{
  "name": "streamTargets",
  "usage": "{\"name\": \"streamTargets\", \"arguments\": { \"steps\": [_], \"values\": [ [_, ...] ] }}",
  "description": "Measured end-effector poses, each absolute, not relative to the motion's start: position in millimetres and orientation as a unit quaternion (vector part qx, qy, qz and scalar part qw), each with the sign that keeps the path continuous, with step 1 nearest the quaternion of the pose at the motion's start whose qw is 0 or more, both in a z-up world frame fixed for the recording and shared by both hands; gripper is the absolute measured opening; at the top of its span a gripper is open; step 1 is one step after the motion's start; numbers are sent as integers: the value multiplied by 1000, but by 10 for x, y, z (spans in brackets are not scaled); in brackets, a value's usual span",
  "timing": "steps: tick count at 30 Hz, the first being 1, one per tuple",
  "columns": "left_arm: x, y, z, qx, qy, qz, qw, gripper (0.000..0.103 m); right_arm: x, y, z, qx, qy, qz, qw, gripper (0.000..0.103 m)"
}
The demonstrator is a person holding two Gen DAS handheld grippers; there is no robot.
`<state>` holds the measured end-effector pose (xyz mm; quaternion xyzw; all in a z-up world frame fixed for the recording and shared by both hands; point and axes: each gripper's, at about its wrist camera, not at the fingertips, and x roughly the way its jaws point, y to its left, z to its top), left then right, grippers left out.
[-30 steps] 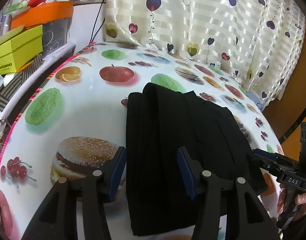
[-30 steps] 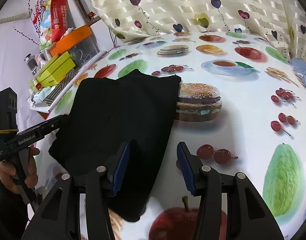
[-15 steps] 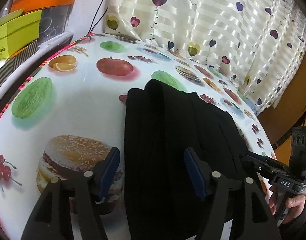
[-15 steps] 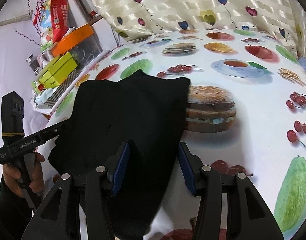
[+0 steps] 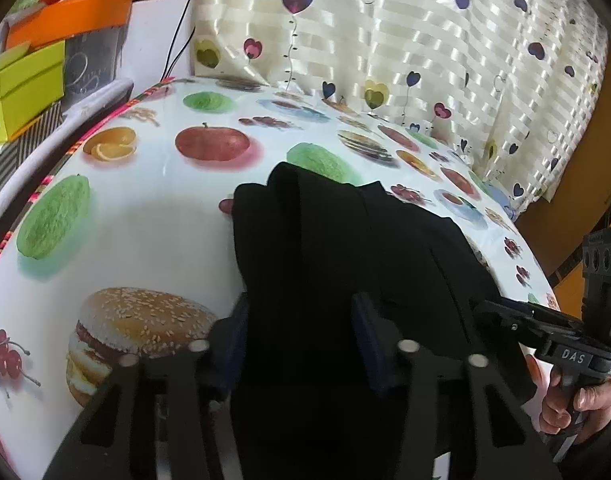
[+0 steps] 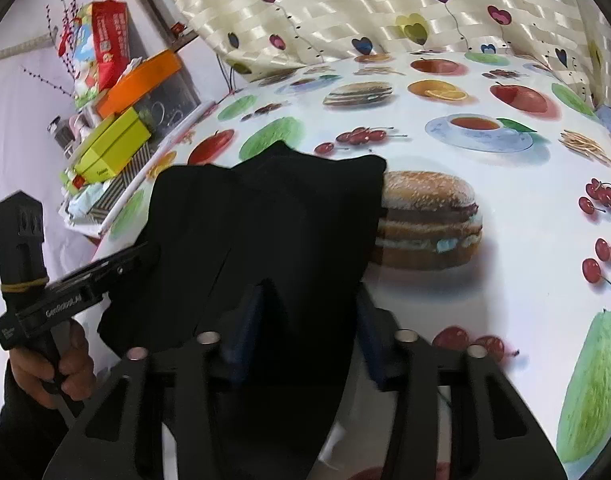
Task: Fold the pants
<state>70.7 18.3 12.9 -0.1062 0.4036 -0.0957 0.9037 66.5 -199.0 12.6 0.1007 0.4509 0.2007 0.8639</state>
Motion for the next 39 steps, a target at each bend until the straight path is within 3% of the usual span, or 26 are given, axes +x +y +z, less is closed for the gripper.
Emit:
{"name": "streamTargets", "arguments": {
  "steps": [7,10,25,39],
  "values": [
    [654,136,184,-93,396,-89,909,30,641,-2007,149,117,444,207,864,16],
    [602,136,274,-95,386,-99,912,23,599,-1996,244,120,429,210,870,13],
    [410,149,601,-86,358,-115,923,19,440,-1823,635,101,389,248,882,13],
    [974,604,738,-54,349,-72,933,19,1028,-1296,737,78,375,277,881,13]
  ]
}}
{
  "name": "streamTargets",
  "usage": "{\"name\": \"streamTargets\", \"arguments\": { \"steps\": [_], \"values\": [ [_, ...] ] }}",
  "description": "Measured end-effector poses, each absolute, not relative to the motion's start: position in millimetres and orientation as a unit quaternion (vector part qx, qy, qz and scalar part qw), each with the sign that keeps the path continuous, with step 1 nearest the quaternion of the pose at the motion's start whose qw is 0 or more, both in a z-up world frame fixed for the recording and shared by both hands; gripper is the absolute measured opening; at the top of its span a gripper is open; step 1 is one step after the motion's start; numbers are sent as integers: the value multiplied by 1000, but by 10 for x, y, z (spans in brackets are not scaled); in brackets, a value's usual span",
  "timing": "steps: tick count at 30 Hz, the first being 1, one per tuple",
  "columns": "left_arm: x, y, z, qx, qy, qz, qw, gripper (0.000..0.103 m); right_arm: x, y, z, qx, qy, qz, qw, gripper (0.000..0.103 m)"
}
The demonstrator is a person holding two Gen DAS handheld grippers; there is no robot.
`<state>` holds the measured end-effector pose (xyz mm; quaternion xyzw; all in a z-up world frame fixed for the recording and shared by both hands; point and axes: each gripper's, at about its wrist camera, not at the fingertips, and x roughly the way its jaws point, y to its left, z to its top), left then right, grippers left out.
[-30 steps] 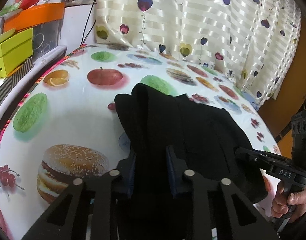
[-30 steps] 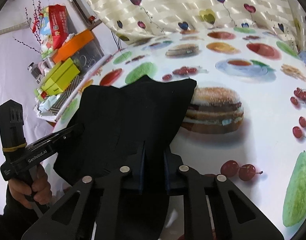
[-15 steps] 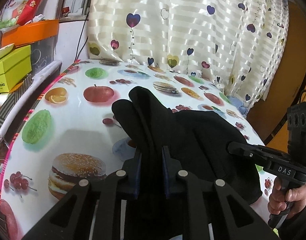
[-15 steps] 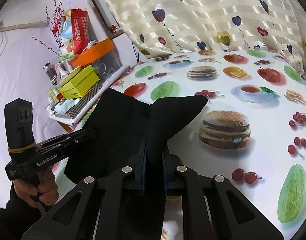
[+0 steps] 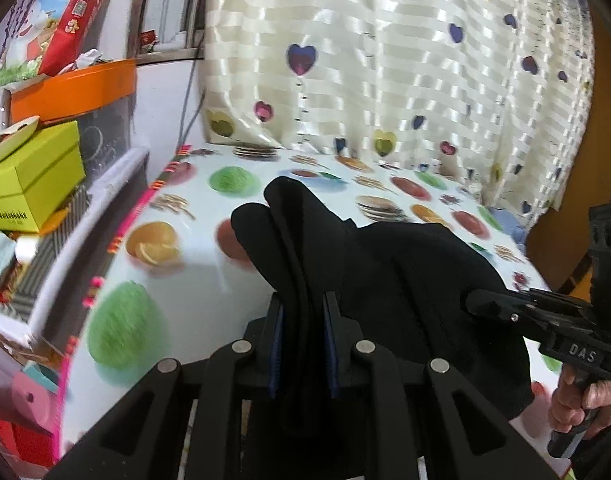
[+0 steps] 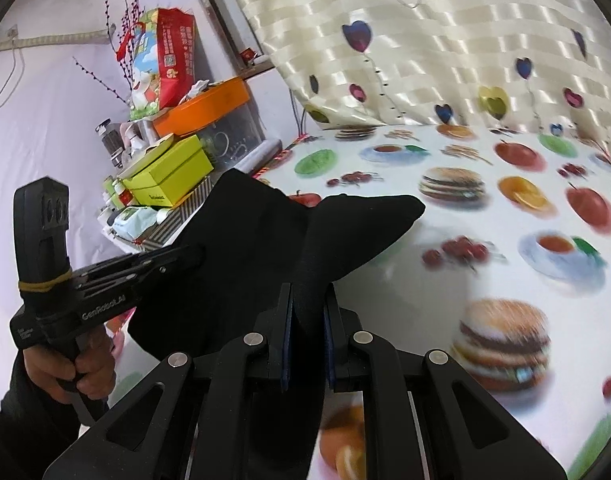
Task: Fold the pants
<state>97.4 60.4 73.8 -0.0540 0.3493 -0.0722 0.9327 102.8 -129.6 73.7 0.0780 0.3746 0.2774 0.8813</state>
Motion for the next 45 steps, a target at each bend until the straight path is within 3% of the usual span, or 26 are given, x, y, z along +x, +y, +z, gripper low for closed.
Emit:
{"name": "streamTargets", "arguments": {
  "steps": [24,34,45],
  "values": [
    [1358,1003,298,-41,381,-36,923,26,1502,-1012,243,62,423,259,866,14],
    [1368,1086,222,-52,386,-33,921,32,1492,-961,215,35,439,234,867,31],
    [1100,1287,427,-73,363,13,929,32,1213,-1029,402,22,409,224,885,36]
  ]
}}
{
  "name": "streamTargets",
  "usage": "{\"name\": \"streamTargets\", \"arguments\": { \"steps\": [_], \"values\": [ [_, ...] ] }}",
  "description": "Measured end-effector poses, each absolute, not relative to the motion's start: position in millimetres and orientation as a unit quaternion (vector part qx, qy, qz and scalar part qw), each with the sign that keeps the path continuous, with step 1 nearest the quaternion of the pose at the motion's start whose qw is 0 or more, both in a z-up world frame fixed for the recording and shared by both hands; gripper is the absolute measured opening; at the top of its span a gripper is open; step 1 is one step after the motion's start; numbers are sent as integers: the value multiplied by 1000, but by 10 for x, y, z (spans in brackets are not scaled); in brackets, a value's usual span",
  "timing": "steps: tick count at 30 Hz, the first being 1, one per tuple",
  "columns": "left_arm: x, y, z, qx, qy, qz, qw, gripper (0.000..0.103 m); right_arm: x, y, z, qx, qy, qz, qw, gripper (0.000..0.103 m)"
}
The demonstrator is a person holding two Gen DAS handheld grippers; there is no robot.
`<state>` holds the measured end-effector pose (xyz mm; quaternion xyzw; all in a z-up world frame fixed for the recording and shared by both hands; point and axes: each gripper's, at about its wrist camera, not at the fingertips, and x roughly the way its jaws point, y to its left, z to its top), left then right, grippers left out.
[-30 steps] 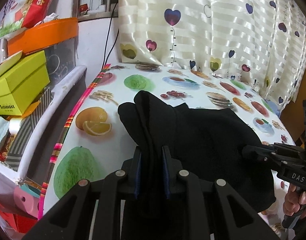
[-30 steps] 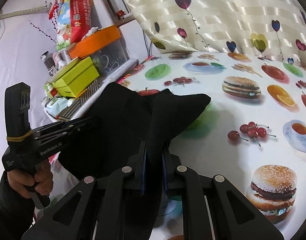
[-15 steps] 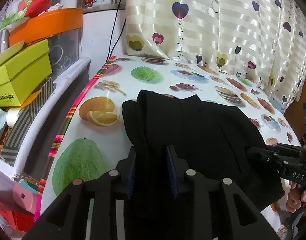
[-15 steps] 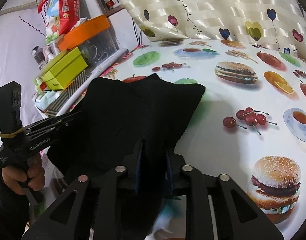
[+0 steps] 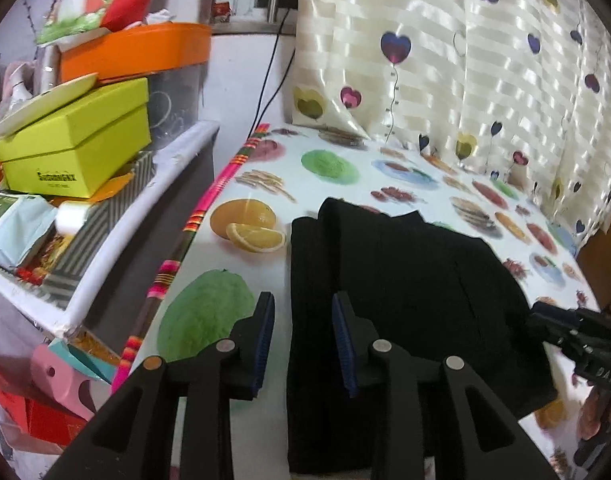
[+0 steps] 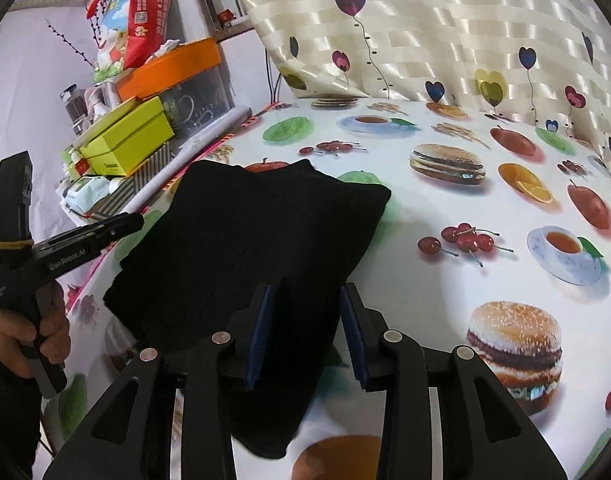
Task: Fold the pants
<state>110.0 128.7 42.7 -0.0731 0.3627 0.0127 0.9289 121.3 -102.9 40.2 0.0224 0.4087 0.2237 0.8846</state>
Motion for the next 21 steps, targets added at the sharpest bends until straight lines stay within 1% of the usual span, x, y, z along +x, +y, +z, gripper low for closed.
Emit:
{"name": "streamTargets", "arguments": {
  "steps": [7,10,13,15,17,18,19,21],
  "values": [
    [854,869,571,-57,343,-48,936,32,1066,-945,393,4,399,223,889,36],
    [858,672,457,-33,357,-65,931,32,961,-930,404,-4,389,224,894,36],
    [877,655,269,-20,382,-53,923,32,848,-888,365,-28,386,231,893,36],
    [817,665,232,-12,374,-53,926,32,805,-838,256,-65,395,231,887,36],
    [764,665,237,-8,372,-53,927,32,784,-856,196,-76,398,229,885,39],
    [743,667,236,-8,372,-54,927,32,796,-903,200,-65,402,231,883,41],
    [724,679,237,-10,372,-54,926,32,818,-947,186,-58,412,228,881,45],
    [699,683,248,-8,372,-51,927,32,844,-1028,181,-42,421,222,879,47]
  ]
}}
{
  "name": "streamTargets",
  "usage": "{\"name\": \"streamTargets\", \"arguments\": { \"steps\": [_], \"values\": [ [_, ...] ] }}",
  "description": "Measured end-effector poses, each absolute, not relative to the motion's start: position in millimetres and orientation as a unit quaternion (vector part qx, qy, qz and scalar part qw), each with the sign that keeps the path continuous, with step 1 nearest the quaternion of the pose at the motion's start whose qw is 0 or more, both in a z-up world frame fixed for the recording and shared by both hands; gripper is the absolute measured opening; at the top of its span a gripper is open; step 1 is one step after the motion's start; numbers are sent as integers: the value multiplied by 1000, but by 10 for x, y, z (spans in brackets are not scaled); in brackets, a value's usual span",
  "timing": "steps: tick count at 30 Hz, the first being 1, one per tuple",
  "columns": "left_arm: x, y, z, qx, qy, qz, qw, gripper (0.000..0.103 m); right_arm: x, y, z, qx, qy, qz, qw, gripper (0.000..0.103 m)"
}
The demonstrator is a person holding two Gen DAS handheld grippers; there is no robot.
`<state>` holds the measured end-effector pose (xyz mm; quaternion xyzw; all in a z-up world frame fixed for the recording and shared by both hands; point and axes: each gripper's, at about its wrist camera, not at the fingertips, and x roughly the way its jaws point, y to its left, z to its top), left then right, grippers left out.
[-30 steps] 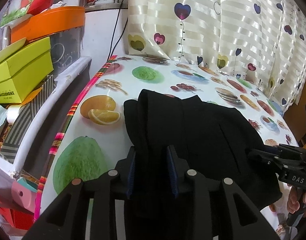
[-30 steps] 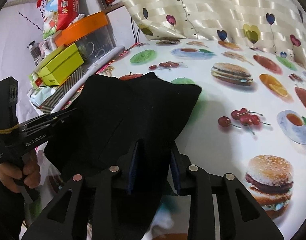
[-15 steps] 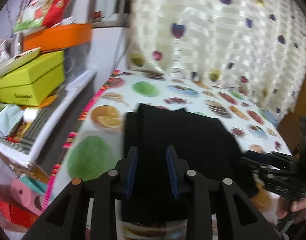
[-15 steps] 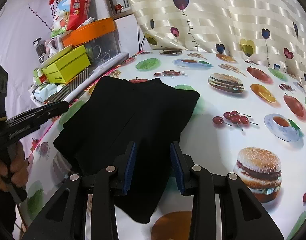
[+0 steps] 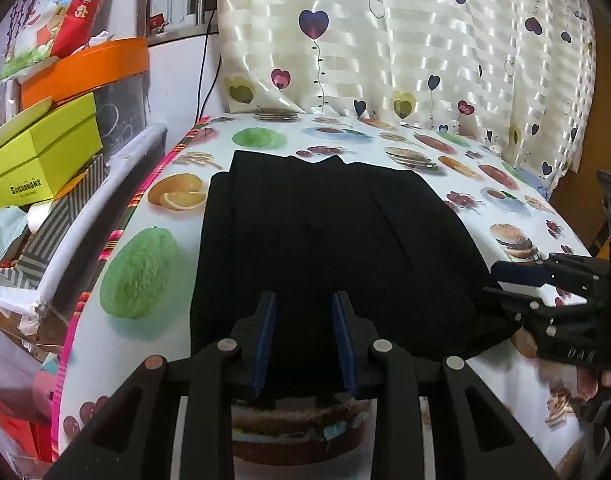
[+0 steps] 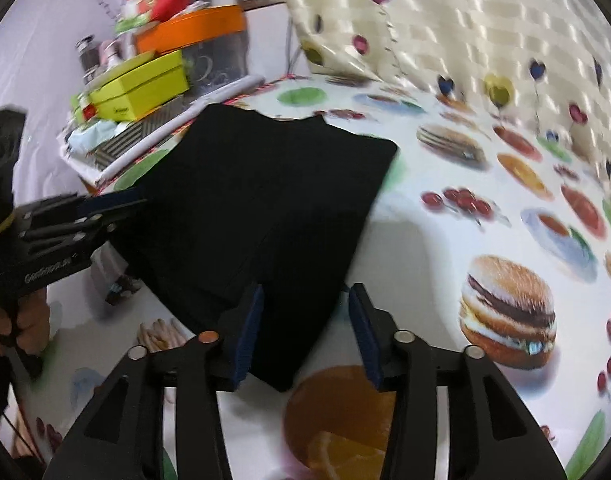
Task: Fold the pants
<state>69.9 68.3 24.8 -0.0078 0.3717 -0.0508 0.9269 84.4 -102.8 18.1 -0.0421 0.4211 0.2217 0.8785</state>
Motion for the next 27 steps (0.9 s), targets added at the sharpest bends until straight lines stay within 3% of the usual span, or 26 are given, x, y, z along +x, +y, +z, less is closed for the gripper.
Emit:
{"name": "streamTargets", "arguments": {
  "steps": [9,18,27],
  "values": [
    [598,417,421,-10,365,-53,929,32,634,-981,380,-47,386,230,892,47],
    [608,278,223,21,380,-47,924,32,691,-1078,202,-45,411,239,879,47],
    [651,406,351,-3,383,-50,923,32,811,-1260,416,-29,388,222,894,47]
  ]
}}
